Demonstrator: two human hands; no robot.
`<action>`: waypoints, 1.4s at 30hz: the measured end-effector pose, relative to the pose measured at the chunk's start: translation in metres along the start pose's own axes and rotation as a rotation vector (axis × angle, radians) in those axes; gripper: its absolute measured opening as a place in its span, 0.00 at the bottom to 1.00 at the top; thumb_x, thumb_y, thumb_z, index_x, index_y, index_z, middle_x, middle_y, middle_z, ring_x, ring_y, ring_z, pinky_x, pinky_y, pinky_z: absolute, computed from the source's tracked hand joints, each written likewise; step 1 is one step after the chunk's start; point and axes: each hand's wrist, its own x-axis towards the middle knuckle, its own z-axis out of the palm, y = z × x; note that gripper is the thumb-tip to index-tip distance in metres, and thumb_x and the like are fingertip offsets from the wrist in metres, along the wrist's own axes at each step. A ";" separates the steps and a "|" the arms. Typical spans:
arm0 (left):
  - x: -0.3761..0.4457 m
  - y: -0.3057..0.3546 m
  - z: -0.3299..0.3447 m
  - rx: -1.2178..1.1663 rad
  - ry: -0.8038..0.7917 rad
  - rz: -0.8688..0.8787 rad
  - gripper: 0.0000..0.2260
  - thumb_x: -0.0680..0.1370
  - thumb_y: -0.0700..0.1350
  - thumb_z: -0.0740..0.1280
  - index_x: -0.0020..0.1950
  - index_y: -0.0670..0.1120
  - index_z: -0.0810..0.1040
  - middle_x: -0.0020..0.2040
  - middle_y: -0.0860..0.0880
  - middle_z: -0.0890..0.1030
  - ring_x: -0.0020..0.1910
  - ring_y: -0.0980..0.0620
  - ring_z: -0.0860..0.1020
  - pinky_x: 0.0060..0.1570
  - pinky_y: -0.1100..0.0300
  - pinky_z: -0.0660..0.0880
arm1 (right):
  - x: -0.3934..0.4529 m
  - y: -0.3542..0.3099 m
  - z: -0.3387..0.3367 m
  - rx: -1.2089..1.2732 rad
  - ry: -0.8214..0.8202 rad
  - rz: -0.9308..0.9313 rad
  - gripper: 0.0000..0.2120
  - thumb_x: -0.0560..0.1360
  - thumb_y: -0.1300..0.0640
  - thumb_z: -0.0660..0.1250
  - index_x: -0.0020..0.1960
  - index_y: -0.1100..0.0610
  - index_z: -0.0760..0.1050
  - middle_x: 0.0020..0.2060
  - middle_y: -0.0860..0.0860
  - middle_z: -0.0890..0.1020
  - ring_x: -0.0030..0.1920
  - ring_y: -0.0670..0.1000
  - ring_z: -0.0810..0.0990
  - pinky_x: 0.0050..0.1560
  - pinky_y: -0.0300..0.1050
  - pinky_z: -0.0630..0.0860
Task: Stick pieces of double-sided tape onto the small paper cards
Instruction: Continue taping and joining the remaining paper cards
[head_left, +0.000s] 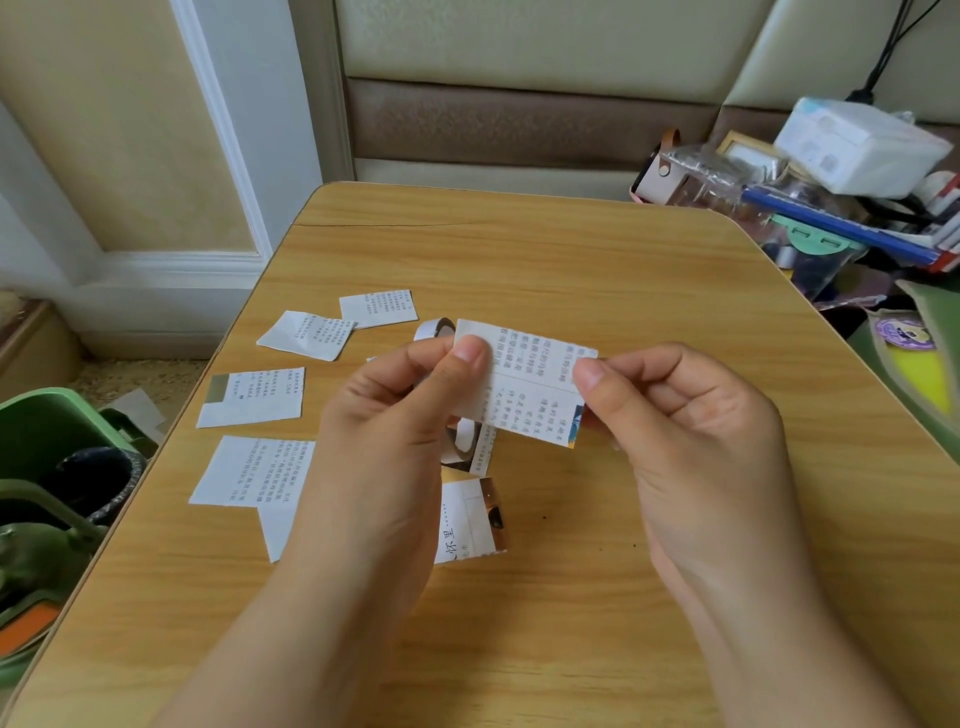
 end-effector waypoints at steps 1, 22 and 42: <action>0.000 0.000 0.000 0.000 0.003 -0.004 0.07 0.69 0.46 0.69 0.32 0.48 0.84 0.37 0.50 0.84 0.38 0.53 0.81 0.41 0.58 0.74 | 0.000 -0.001 0.000 0.004 0.007 -0.002 0.06 0.62 0.55 0.75 0.33 0.55 0.78 0.31 0.52 0.84 0.32 0.44 0.80 0.33 0.31 0.72; -0.003 -0.008 0.002 0.018 0.048 0.005 0.04 0.68 0.47 0.75 0.38 0.47 0.84 0.41 0.44 0.82 0.45 0.49 0.79 0.55 0.53 0.74 | -0.002 0.005 0.001 -0.147 -0.120 0.007 0.08 0.70 0.52 0.73 0.44 0.56 0.81 0.39 0.50 0.86 0.41 0.49 0.84 0.44 0.45 0.79; 0.000 -0.005 -0.003 0.211 -0.152 -0.024 0.05 0.68 0.46 0.75 0.39 0.45 0.83 0.40 0.46 0.85 0.37 0.52 0.81 0.35 0.65 0.75 | 0.006 0.006 -0.011 -0.280 -0.116 -0.069 0.11 0.73 0.50 0.70 0.42 0.59 0.79 0.36 0.57 0.84 0.40 0.62 0.81 0.42 0.59 0.78</action>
